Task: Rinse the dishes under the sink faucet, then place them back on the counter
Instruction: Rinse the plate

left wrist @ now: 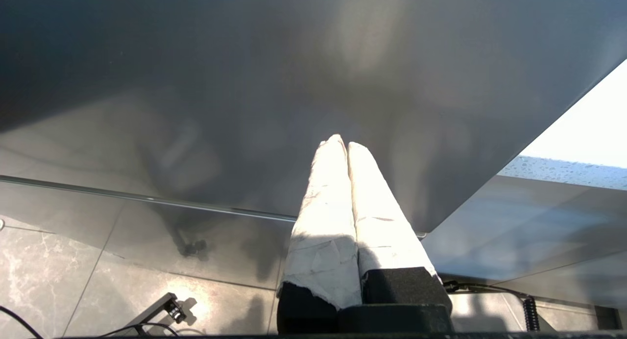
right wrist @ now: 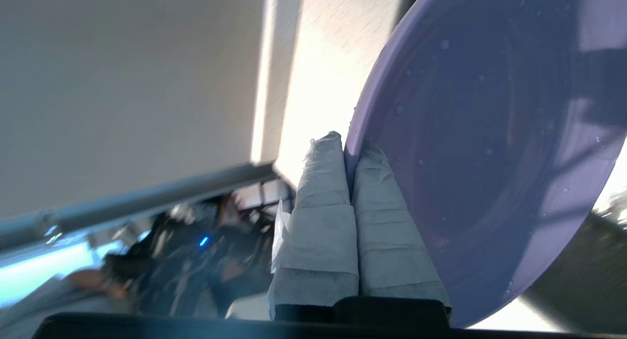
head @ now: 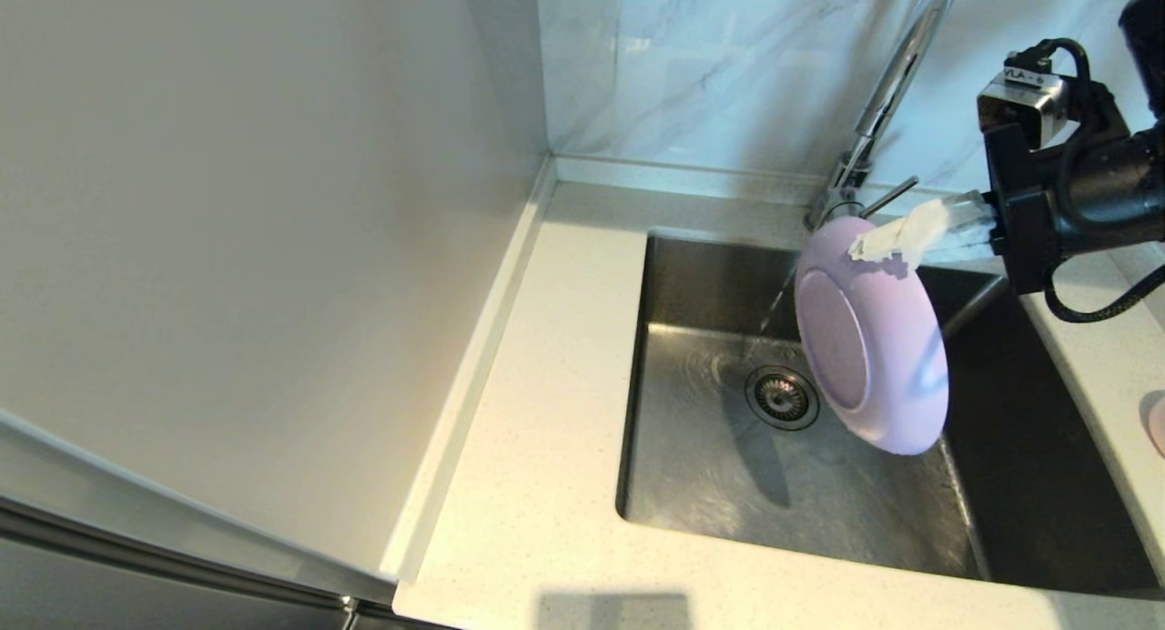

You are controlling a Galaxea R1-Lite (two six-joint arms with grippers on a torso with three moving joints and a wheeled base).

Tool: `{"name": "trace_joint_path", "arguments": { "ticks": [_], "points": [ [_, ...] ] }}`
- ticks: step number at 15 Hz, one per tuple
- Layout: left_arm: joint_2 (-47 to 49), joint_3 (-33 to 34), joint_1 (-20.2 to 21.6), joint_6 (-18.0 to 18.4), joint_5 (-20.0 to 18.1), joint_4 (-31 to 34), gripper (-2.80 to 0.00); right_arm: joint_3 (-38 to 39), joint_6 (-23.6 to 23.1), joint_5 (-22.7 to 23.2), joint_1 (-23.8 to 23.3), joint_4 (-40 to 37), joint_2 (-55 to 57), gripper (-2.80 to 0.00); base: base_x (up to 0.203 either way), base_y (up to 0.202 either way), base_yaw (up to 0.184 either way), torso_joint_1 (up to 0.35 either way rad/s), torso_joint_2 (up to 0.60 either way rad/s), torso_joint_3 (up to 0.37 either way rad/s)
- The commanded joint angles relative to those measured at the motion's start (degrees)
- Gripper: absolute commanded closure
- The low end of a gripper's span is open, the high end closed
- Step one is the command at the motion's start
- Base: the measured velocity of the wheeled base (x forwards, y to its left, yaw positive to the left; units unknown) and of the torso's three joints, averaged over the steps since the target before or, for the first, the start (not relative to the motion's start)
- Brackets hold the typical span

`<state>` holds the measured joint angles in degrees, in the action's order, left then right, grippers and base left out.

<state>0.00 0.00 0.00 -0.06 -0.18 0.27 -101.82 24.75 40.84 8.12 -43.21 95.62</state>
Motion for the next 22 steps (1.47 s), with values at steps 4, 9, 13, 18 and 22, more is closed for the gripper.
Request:
{"name": "trace_joint_path", "arguments": {
  "ticks": [4,9,13,18,22],
  "points": [
    [0.0,0.0,0.0,0.0,0.0,0.0,0.0,-2.6,0.1,-3.5,0.0,4.1,5.6,0.0,0.0,0.0,0.0,0.0,0.0,0.0],
    [0.0,0.0,0.0,0.0,0.0,0.0,0.0,-4.1,-0.1,-6.4,-0.1,8.3,7.8,0.0,0.0,0.0,0.0,0.0,0.0,0.0],
    [0.0,0.0,0.0,0.0,0.0,0.0,0.0,-5.8,-0.1,-7.3,-1.3,9.2,9.2,0.0,0.0,0.0,0.0,0.0,0.0,0.0],
    [0.0,0.0,0.0,0.0,0.0,0.0,0.0,-6.7,-0.1,-7.3,-4.1,9.3,9.9,0.0,0.0,0.0,0.0,0.0,0.0,0.0],
    [0.0,0.0,0.0,0.0,0.0,0.0,0.0,-7.3,-0.1,-7.3,-5.3,9.3,10.1,0.0,0.0,0.0,0.0,0.0,0.0,0.0]
  ]
}}
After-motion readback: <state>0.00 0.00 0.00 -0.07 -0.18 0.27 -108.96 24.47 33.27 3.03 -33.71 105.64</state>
